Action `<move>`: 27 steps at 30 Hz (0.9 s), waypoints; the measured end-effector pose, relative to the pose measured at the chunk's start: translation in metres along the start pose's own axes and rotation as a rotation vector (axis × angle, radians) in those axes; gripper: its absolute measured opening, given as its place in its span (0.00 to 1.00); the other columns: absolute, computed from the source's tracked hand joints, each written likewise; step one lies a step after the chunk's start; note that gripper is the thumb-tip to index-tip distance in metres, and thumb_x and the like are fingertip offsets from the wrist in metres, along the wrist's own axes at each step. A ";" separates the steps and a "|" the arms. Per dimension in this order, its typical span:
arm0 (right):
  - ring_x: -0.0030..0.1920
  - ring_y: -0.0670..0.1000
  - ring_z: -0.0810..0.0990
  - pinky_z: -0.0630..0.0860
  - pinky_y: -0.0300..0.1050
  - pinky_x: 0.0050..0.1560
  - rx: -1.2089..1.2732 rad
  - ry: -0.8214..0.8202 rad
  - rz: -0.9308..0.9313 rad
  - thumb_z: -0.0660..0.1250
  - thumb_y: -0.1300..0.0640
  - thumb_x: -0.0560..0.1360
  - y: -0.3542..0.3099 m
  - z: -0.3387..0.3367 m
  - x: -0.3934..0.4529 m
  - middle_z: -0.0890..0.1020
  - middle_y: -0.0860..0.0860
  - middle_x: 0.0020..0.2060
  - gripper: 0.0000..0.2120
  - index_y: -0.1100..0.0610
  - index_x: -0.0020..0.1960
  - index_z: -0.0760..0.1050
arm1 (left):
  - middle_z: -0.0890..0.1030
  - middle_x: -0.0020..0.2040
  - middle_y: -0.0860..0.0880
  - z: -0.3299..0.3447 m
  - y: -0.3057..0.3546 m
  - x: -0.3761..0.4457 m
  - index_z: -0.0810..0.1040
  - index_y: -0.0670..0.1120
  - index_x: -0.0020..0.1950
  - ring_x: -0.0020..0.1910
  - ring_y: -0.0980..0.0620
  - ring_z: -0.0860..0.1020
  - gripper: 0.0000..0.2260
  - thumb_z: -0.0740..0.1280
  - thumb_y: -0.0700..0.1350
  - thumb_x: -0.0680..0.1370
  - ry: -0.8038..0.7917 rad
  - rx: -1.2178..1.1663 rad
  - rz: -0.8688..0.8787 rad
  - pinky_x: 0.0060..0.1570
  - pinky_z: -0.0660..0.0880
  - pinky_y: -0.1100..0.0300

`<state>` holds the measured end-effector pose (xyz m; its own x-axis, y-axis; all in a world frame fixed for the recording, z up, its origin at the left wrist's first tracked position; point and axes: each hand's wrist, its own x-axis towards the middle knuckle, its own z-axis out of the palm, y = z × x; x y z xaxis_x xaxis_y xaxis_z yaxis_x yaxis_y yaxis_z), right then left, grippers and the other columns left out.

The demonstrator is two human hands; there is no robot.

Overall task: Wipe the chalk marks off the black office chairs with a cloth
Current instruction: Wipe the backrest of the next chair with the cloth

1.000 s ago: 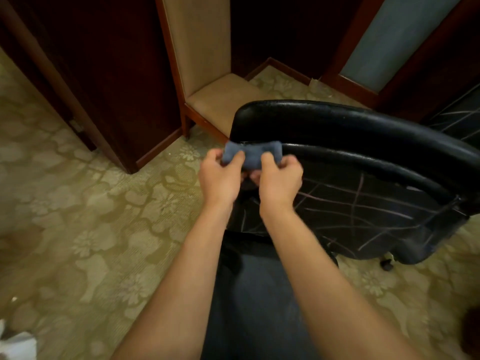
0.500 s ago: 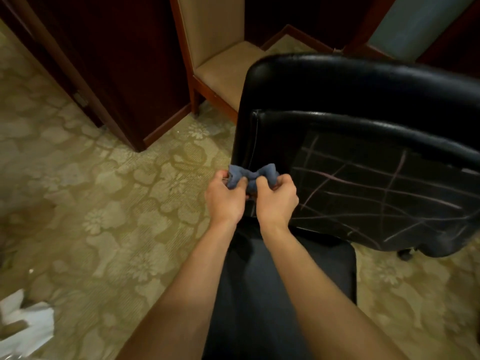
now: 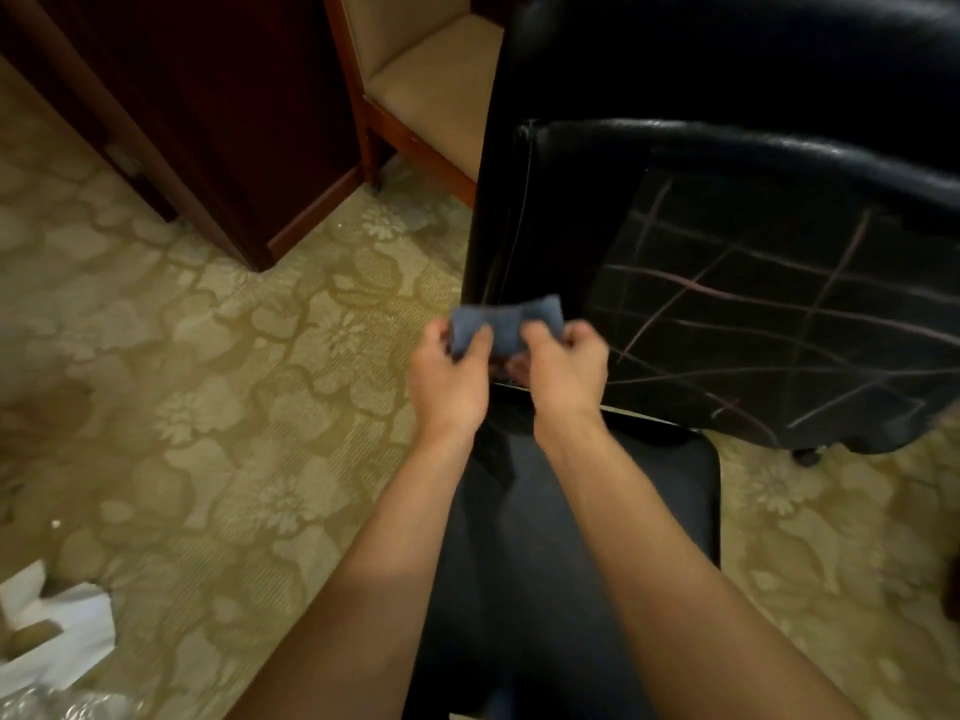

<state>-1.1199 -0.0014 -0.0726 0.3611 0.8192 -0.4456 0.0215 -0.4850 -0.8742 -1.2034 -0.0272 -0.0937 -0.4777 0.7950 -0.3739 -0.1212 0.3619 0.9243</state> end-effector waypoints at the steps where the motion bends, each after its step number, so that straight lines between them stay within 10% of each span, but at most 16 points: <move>1: 0.36 0.50 0.82 0.83 0.54 0.44 0.069 -0.002 -0.080 0.69 0.61 0.75 -0.026 0.003 -0.002 0.81 0.53 0.35 0.08 0.53 0.40 0.73 | 0.84 0.48 0.52 0.002 0.031 0.000 0.78 0.52 0.50 0.49 0.53 0.83 0.05 0.72 0.48 0.75 0.007 -0.054 0.069 0.55 0.80 0.48; 7: 0.42 0.54 0.86 0.84 0.48 0.42 0.160 -0.036 -0.334 0.68 0.59 0.77 -0.115 0.003 -0.015 0.84 0.59 0.44 0.06 0.58 0.44 0.73 | 0.84 0.45 0.51 0.009 0.129 0.021 0.77 0.48 0.50 0.46 0.54 0.84 0.05 0.71 0.44 0.76 -0.039 -0.056 0.308 0.52 0.81 0.50; 15: 0.40 0.50 0.84 0.83 0.56 0.45 -0.100 0.077 -0.282 0.70 0.55 0.74 -0.024 0.009 0.001 0.83 0.52 0.37 0.06 0.54 0.41 0.75 | 0.82 0.43 0.51 0.009 0.027 0.020 0.77 0.47 0.51 0.41 0.56 0.80 0.04 0.69 0.45 0.78 0.016 0.074 0.206 0.42 0.78 0.56; 21: 0.34 0.40 0.77 0.75 0.37 0.37 -0.165 0.048 -0.335 0.67 0.58 0.77 0.040 0.010 0.003 0.78 0.47 0.35 0.06 0.56 0.44 0.71 | 0.82 0.43 0.50 0.007 -0.035 0.024 0.76 0.47 0.51 0.44 0.53 0.82 0.03 0.68 0.43 0.78 0.025 0.112 0.169 0.46 0.79 0.55; 27: 0.43 0.51 0.83 0.82 0.52 0.49 -0.083 0.009 0.053 0.67 0.57 0.78 0.121 0.000 0.005 0.82 0.53 0.40 0.04 0.56 0.46 0.74 | 0.83 0.48 0.45 0.001 -0.106 0.002 0.76 0.51 0.50 0.47 0.46 0.84 0.04 0.69 0.43 0.79 0.027 0.054 -0.169 0.49 0.82 0.48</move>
<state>-1.1158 -0.0561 -0.1811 0.3720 0.7893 -0.4886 0.0795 -0.5515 -0.8304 -1.1911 -0.0633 -0.1924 -0.4776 0.7079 -0.5204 -0.1548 0.5152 0.8430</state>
